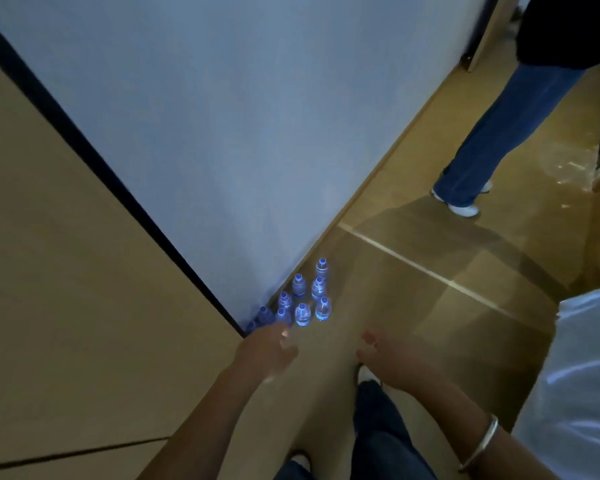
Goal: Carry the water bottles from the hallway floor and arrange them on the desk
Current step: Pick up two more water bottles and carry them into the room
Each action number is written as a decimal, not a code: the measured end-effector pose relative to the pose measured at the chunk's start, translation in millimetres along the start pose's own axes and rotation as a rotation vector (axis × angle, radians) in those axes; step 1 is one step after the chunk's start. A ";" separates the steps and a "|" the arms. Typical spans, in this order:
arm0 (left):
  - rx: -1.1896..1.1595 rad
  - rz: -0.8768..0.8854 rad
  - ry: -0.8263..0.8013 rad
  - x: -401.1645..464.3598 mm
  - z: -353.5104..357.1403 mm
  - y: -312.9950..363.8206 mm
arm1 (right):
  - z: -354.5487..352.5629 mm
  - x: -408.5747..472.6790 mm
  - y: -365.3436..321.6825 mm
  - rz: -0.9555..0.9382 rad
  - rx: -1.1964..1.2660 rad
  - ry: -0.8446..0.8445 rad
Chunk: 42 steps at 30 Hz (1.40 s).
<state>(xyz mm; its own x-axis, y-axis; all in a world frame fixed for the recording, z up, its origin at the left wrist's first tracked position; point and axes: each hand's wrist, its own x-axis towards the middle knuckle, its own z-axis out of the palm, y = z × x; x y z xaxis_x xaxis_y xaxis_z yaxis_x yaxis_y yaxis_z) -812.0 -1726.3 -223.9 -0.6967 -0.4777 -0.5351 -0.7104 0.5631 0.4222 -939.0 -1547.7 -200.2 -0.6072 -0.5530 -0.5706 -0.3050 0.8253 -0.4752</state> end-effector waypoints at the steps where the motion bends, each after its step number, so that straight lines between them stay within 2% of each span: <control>1: -0.010 -0.025 0.012 15.4 0.6 5.0 | -8.4 19.7 4.0 -0.012 0.028 -0.050; 6: -0.078 -0.151 0.019 76.2 1.2 30.9 | -51.6 90.6 14.7 -0.103 -0.069 -0.131; 11: -0.179 -0.261 0.050 132.0 10.6 36.5 | -62.7 156.1 25.2 -0.061 -0.090 -0.254; 16: -0.416 -0.388 0.079 205.7 64.8 4.1 | -4.0 244.3 59.9 -0.042 -0.182 -0.340; 20: -0.469 -0.474 0.043 274.4 132.0 -35.6 | 60.6 320.0 95.5 0.021 -0.197 -0.399; 26: -0.442 -0.452 0.036 378.9 227.2 -92.4 | 148.4 427.5 153.0 0.155 -0.125 -0.365; 30: -0.407 -0.407 0.077 438.2 281.8 -126.9 | 201.9 481.8 185.2 0.165 -0.093 -0.336; 33: -0.400 -0.390 0.098 474.5 313.0 -144.8 | 228.7 517.8 204.5 0.144 -0.068 -0.249; 37: -0.381 -0.354 0.162 510.0 336.4 -164.4 | 249.7 555.9 220.1 0.043 -0.061 -0.222; 42: -0.576 -0.263 0.111 530.7 346.1 -186.5 | 267.5 593.7 221.4 -0.003 0.024 -0.171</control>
<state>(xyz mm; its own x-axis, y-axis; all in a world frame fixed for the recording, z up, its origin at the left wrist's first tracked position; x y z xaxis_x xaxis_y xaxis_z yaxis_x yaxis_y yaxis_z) -1014.9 -1851.4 -839.9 -0.4766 -0.6347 -0.6083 -0.7767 -0.0201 0.6295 -1170.7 -1723.9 -823.4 -0.4725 -0.5682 -0.6737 -0.2878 0.8220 -0.4914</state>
